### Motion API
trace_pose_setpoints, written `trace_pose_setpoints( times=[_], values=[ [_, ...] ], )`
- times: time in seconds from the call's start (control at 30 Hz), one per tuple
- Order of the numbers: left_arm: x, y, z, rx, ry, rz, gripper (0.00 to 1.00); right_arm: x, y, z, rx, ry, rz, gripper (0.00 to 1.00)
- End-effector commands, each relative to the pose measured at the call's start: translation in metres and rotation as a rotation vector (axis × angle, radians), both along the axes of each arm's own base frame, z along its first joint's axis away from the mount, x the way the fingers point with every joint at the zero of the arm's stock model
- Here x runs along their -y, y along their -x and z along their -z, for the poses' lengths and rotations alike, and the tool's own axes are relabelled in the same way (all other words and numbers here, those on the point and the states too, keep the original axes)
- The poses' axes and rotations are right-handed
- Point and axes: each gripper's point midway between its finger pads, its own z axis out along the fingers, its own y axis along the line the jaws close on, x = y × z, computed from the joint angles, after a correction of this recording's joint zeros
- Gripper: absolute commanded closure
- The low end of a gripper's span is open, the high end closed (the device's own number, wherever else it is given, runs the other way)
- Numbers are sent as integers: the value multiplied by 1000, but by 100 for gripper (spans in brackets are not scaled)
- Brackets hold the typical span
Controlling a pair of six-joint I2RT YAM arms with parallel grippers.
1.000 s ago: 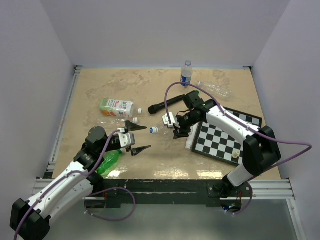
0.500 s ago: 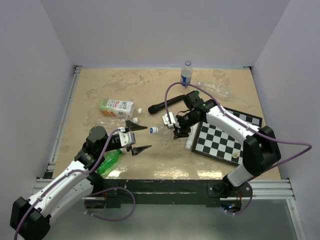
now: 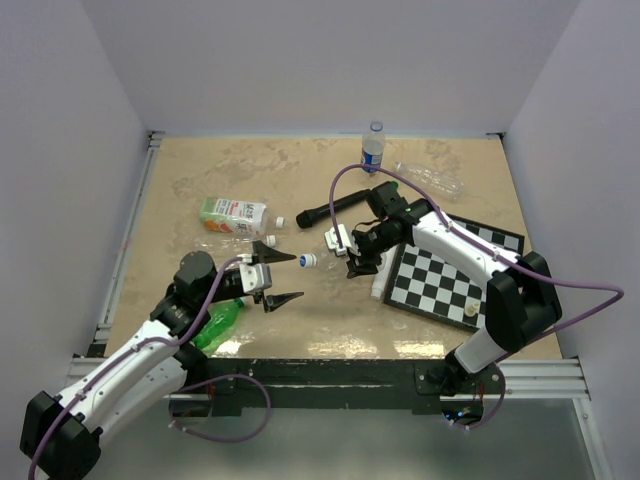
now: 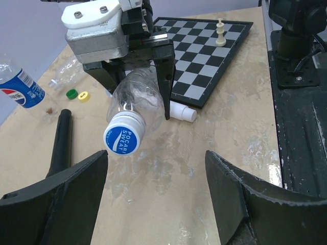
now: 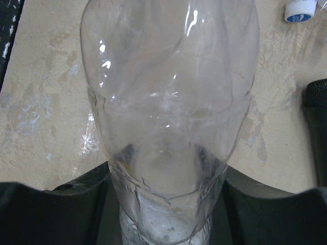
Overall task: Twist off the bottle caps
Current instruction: Unscrew the bottle cap from the plastic bottle.
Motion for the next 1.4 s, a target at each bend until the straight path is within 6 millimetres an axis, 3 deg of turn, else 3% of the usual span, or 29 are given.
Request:
trace_pose_setpoints(
  times=[0.0,0.8,1.0,1.1,1.2,1.37],
  values=[
    [5,1,-18,62,39,35,20,-7,1,-10,5,-27,-26,91],
    [15,-26,-32,17,67,-20,36,-10,4,-7,-2,-19,-39,91],
    [18,-25,-30,-18,63,-3,57,-10,4,-6,-2,-17,-38,91],
    [19,-25,-30,-36,67,-1,76,-10,4,-6,-2,-17,-38,91],
    [19,-25,-29,-68,68,-8,100,-9,5,-5,-4,-15,-38,91],
    [18,-30,-30,-243,104,-76,100,-9,3,-5,-4,-10,-32,91]
  ],
)
